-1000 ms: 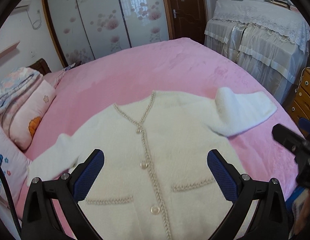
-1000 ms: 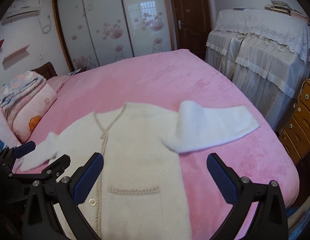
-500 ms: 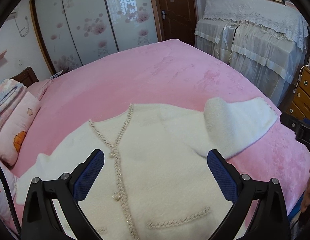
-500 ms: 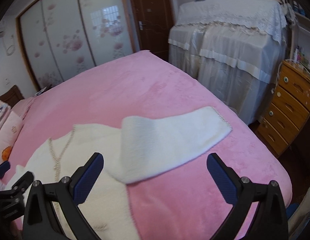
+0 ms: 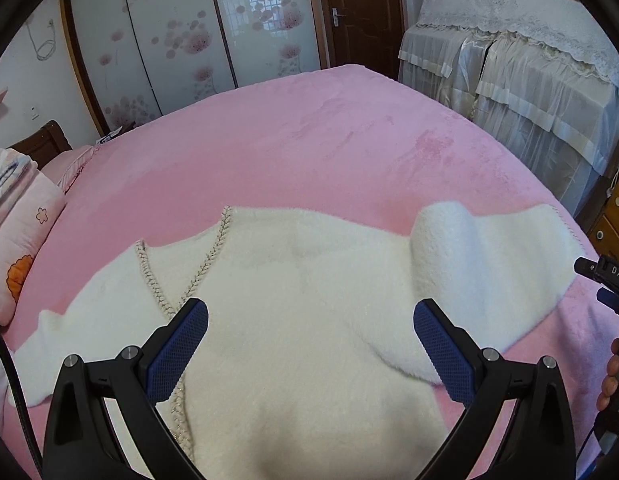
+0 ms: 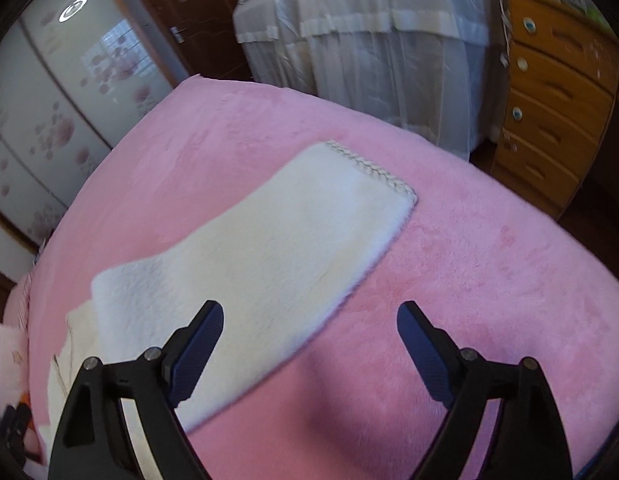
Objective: Fold large clothes
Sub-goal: 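Move the right tool to the sleeve nearest it and grasp its cuff, then lift the sleeve with the right tool and lay it across the cardigan front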
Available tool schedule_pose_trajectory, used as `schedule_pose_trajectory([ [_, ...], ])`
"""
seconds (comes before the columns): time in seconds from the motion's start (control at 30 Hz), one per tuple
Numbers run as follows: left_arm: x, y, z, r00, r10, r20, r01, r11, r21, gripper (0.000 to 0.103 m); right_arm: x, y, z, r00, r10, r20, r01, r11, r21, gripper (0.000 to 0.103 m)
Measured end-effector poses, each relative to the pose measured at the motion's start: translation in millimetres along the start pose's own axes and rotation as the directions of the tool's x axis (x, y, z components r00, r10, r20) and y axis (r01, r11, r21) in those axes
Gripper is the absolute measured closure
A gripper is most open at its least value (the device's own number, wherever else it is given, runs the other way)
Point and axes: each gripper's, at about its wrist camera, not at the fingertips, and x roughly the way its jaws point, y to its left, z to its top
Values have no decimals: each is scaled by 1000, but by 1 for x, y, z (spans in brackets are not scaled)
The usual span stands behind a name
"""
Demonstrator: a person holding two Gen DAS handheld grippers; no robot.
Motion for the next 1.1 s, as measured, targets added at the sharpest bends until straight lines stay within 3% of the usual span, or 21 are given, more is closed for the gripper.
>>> schedule_pose_trajectory([
  [0.23, 35, -15, 3, 999, 37, -30, -37, 999, -8, 1, 53, -20, 13, 997, -1, -80, 7, 996, 85, 28],
  [0.33, 46, -15, 1, 997, 28, -66, -29, 999, -27, 1, 63, -21, 15, 998, -2, -64, 9, 995, 95, 32],
  [0.4, 49, -11, -2, 996, 12, -88, -16, 999, -42, 1, 67, -16, 17, 998, -10, -54, 14, 998, 62, 49],
  [0.47, 50, -6, -6, 994, 1, -105, -7, 999, -53, 1, 69, -13, 19, 998, 12, -58, -9, 999, 43, 93],
  [0.6, 40, 11, -14, 994, -8, -107, 1, 998, -66, 1, 29, 10, 19, 997, 18, 79, -15, 999, -39, 94],
  [0.7, 28, 34, -22, 994, -23, -103, 13, 996, -93, 1, -21, 52, 11, 977, 113, 178, -82, 981, -173, 95],
  [0.77, 16, 54, -28, 995, -34, -99, 22, 993, -119, 1, -57, 88, -2, 956, 201, 215, -133, 947, -291, 95],
  [0.83, 6, 72, -34, 995, -39, -91, 25, 988, -150, 1, -92, 129, -23, 929, 291, 228, -175, 889, -423, 95],
  [0.93, -10, 104, -46, 996, -54, -76, 37, 978, -207, 1, -123, 180, -65, 899, 402, 172, -242, 785, -571, 95],
  [1.03, -16, 133, -59, 994, -84, -75, 62, 965, -256, 1, -122, 220, -117, 897, 435, 78, -277, 691, -667, 94],
  [1.1, -15, 149, -69, 991, -110, -82, 84, 958, -274, 1, -100, 240, -159, 919, 394, 11, -265, 640, -721, 92],
])
